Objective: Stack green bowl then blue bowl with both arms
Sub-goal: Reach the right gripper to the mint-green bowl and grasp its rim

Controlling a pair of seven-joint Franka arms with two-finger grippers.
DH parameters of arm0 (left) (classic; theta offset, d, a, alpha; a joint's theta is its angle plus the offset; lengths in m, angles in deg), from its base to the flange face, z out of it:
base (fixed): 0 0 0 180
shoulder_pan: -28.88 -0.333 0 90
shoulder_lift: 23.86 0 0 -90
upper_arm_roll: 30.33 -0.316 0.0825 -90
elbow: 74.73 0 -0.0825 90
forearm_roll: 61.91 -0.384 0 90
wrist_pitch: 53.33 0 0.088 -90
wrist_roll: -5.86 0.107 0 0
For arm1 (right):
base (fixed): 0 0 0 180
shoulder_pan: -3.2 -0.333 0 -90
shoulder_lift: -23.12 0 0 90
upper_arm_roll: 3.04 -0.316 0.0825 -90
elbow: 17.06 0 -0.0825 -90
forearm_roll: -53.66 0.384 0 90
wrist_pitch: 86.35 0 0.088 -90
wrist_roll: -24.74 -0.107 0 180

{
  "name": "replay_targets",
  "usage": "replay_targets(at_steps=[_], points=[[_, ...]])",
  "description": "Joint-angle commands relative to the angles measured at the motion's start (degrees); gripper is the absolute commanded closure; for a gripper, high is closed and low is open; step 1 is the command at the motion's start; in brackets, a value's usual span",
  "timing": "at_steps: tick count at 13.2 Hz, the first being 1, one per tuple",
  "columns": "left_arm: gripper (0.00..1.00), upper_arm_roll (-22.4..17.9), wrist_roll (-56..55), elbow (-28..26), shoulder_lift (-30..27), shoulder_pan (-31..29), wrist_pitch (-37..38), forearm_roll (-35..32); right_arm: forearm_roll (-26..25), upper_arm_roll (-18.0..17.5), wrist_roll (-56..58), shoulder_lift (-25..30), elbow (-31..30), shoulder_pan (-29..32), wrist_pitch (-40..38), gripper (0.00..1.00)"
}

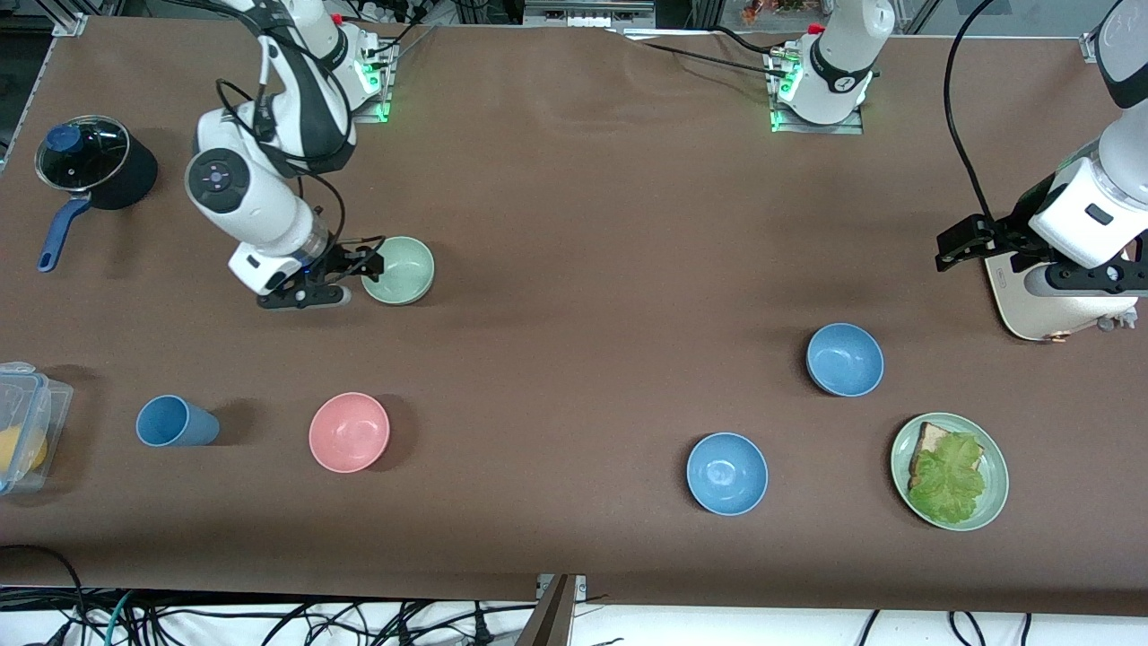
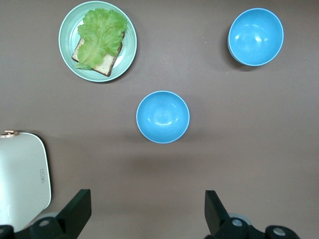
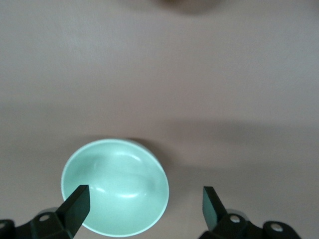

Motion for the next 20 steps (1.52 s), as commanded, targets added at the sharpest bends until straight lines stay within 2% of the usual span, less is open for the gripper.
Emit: replay_targets(at_steps=[1, 4, 6, 8, 10, 11, 14, 15, 18, 20], points=[[0.00, 0.23, -0.55, 1.74, 0.87, 0.23, 1.27, -1.42, 0.70, -0.21, -0.30, 2.02, -5.50, 0.40, 4.03, 0.00], [0.00, 0.31, -0.73, 1.65, 0.78, 0.14, 2.06, -1.59, 0.70, -0.21, -0.30, 1.05, -10.06, 0.40, 9.82, 0.01], [0.00, 0.49, -2.04, 1.75, 0.70, 0.32, 2.58, -1.59, 0.70, -0.21, -0.38, -0.35, -11.13, 0.40, 12.47, 0.04], [0.00, 0.40, -2.49, 1.92, 0.78, 0.41, 3.47, -1.94, 0.70, -0.21, -0.39, -1.40, -11.48, 0.40, 13.61, 0.20], [0.00, 0.40, -2.57, 1.92, 0.87, 0.41, 3.47, -2.38, 0.70, -0.21, -0.39, -2.81, -11.57, 0.40, 15.20, 0.31], [0.00, 0.40, -2.58, 2.01, 0.87, 0.49, 3.47, -2.38, 0.70, -0.21, -0.47, -3.08, -11.57, 0.40, 15.64, 0.43], [0.00, 0.40, -2.49, 2.09, 0.87, 0.41, 3.47, -2.38, 0.70, -0.21, -0.47, -3.17, -11.49, 0.40, 15.73, 0.94], [0.00, 0.40, -2.49, 2.01, 0.87, 0.41, 3.47, -2.38, 0.70, -0.21, -0.47, -3.17, -11.31, 0.40, 15.64, 1.00], [0.00, 0.40, -2.49, 2.09, 0.87, 0.41, 3.47, -2.38, 0.61, -0.47, -2.48, -2.73, -9.12, 0.40, 14.94, 1.00], [0.00, 0.32, -2.49, 2.10, 0.87, 0.41, 3.47, -2.38, 0.61, -2.22, -4.59, -2.46, -4.48, 0.40, 10.31, 1.00]])
